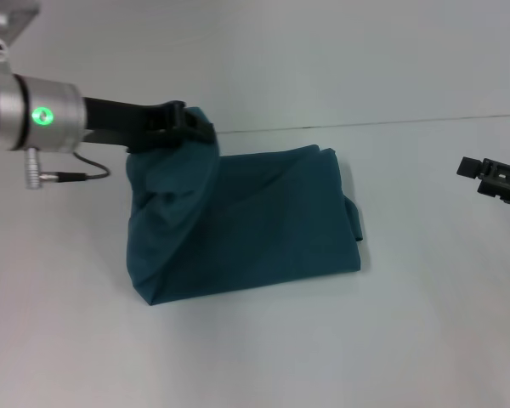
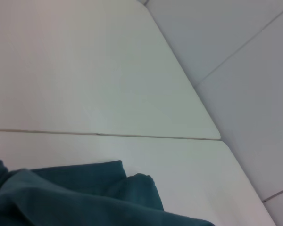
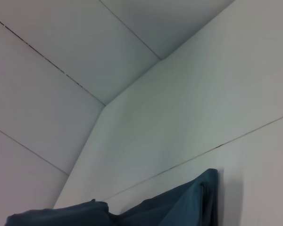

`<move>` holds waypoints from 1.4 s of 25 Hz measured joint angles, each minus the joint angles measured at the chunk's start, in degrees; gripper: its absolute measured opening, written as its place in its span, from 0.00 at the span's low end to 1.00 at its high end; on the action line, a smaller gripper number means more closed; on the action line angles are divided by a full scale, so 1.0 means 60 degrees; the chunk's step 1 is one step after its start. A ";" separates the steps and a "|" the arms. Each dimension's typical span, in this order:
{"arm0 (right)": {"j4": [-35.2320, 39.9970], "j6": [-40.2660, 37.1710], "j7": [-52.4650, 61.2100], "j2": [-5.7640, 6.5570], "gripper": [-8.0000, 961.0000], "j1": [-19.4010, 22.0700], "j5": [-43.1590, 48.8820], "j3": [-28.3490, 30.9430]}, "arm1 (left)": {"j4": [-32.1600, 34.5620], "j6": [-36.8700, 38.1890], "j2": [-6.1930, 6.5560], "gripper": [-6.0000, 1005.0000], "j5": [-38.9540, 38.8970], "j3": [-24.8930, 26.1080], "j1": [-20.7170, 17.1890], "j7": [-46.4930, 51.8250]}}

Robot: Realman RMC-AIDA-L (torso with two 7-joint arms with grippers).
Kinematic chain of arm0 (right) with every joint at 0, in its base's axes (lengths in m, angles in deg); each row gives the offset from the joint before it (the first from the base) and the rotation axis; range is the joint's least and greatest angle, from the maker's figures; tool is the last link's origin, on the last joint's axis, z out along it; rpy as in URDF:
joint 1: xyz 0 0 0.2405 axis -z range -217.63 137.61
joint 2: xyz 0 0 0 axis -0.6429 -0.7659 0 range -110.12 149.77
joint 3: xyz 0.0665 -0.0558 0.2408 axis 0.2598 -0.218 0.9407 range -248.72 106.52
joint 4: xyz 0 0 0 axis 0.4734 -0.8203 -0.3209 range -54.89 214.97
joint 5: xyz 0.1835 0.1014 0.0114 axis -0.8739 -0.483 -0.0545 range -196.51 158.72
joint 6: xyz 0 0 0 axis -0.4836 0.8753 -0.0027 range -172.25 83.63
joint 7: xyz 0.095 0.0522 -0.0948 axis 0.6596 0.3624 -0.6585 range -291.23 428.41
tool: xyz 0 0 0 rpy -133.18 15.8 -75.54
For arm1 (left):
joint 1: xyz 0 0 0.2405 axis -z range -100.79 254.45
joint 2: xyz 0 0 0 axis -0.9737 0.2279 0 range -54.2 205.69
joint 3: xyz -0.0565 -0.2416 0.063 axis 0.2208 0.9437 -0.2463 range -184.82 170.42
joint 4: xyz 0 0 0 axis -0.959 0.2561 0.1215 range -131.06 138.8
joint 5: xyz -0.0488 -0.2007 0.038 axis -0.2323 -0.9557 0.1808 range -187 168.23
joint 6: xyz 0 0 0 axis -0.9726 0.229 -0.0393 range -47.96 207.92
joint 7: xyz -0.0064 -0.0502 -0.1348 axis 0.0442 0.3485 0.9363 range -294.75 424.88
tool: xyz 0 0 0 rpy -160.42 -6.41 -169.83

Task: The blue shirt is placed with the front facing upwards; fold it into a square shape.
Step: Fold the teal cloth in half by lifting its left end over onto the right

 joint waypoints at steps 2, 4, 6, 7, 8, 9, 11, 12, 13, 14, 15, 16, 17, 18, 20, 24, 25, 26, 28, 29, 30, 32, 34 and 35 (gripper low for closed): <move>-0.0007 0.0000 0.0000 0.0000 0.97 -0.0002 0.0000 -0.0004 | -0.0059 -0.0288 -0.0160 0.09 -0.0003 -0.0009 0.0065 -0.0091; -0.0024 -0.0003 0.0000 0.0000 0.97 0.0017 0.0000 -0.0008 | -0.0063 -0.0512 -0.0327 0.09 -0.0047 -0.0021 0.0099 -0.0164; -0.0028 -0.0006 0.0000 0.0000 0.97 0.0025 0.0000 -0.0006 | -0.0064 -0.0636 -0.0448 0.09 -0.0101 -0.0041 0.0130 -0.0219; -0.0031 -0.0016 0.0000 0.0000 0.97 0.0031 -0.0001 -0.0006 | -0.0065 -0.0706 -0.0502 0.09 -0.0115 -0.0061 0.0149 -0.0249; -0.0032 -0.0027 0.0001 0.0000 0.97 0.0037 0.0000 -0.0005 | -0.0071 -0.0782 -0.0560 0.09 -0.0122 -0.0099 0.0167 -0.0274; -0.0032 -0.0039 0.0000 0.0000 0.97 0.0039 0.0000 -0.0003 | -0.0071 -0.0782 -0.0560 0.09 -0.0122 -0.0099 0.0167 -0.0274; -0.0032 -0.0049 0.0000 0.0000 0.97 0.0039 0.0000 -0.0002 | -0.0289 -0.1051 -0.0642 0.09 -0.0131 -0.0306 0.0278 -0.0309; -0.0032 -0.0049 -0.0002 0.0000 0.97 0.0039 -0.0001 -0.0002 | -0.0403 -0.1147 -0.0652 0.09 -0.0135 -0.0378 0.0336 -0.0313; -0.0032 -0.0049 -0.0002 0.0002 0.97 0.0040 0.0000 -0.0006 | -0.0403 -0.1147 -0.0652 0.09 -0.0135 -0.0378 0.0336 -0.0313; -0.0032 -0.0049 -0.0002 0.0005 0.97 0.0046 0.0000 -0.0008 | -0.0403 -0.1147 -0.0652 0.09 -0.0135 -0.0378 0.0336 -0.0313; -0.0032 -0.0051 -0.0002 0.0009 0.97 0.0054 0.0000 -0.0008 | -0.0680 -0.1294 -0.0678 0.09 -0.0177 -0.0600 0.0480 -0.0326; -0.0032 -0.0054 -0.0002 0.0011 0.97 0.0065 0.0000 -0.0005 | -0.0727 -0.1340 -0.0701 0.09 -0.0198 -0.0692 0.0519 -0.0335; -0.0031 -0.0056 -0.0002 0.0012 0.97 0.0073 0.0000 -0.0002 | -0.0769 -0.1425 -0.0729 0.09 -0.0226 -0.0813 0.0555 -0.0344; -0.0031 -0.0059 -0.0002 0.0012 0.97 0.0084 0.0000 0.0001 | -0.0796 -0.1503 -0.0739 0.09 -0.0254 -0.0910 0.0577 -0.0344; -0.0031 -0.0065 -0.0002 0.0014 0.97 0.0105 0.0000 0.0003 | -0.0884 -0.1644 -0.0751 0.09 -0.0345 -0.1092 0.0626 -0.0343; -0.0051 -0.0075 -0.0002 0.0014 0.97 0.0121 0.0007 -0.0002 | -0.1140 -0.2144 -0.0763 0.09 -0.0563 -0.1657 0.0726 -0.0280; -0.0054 -0.0076 -0.0001 0.0014 0.97 0.0122 0.0009 -0.0006 | -0.1207 -0.2271 -0.0766 0.09 -0.0569 -0.1754 0.0748 -0.0253; -0.0055 -0.0076 -0.0001 0.0014 0.97 0.0122 0.0010 -0.0006 | -0.1290 -0.2422 -0.0768 0.09 -0.0573 -0.1837 0.0777 -0.0227; -0.0055 -0.0075 0.0000 0.0015 0.97 0.0123 0.0012 -0.0006 | -0.1516 -0.2758 -0.0768 0.09 -0.0573 -0.1898 0.0866 -0.0212; -0.0055 -0.0072 0.0000 0.0014 0.97 0.0122 0.0014 -0.0007 | -0.1615 -0.2936 -0.0766 0.09 -0.0571 -0.1923 0.0909 -0.0211; -0.0055 -0.0071 0.0000 0.0015 0.97 0.0123 0.0014 -0.0007 | -0.1661 -0.3080 -0.0767 0.09 -0.0571 -0.1972 0.0928 -0.0209; -0.0059 -0.0070 0.0001 0.0015 0.97 0.0123 0.0015 -0.0006 | -0.1725 -0.3288 -0.0774 0.09 -0.0570 -0.2128 0.0959 -0.0201; -0.0093 -0.0071 0.0000 0.0020 0.97 0.0123 0.0016 -0.0003 | -0.1813 -0.3426 -0.0767 0.09 -0.0555 -0.2311 0.1037 -0.0186; -0.0111 -0.0071 0.0000 0.0027 0.97 0.0122 0.0016 -0.0003 | -0.1880 -0.3449 -0.0747 0.09 -0.0530 -0.2397 0.1104 -0.0176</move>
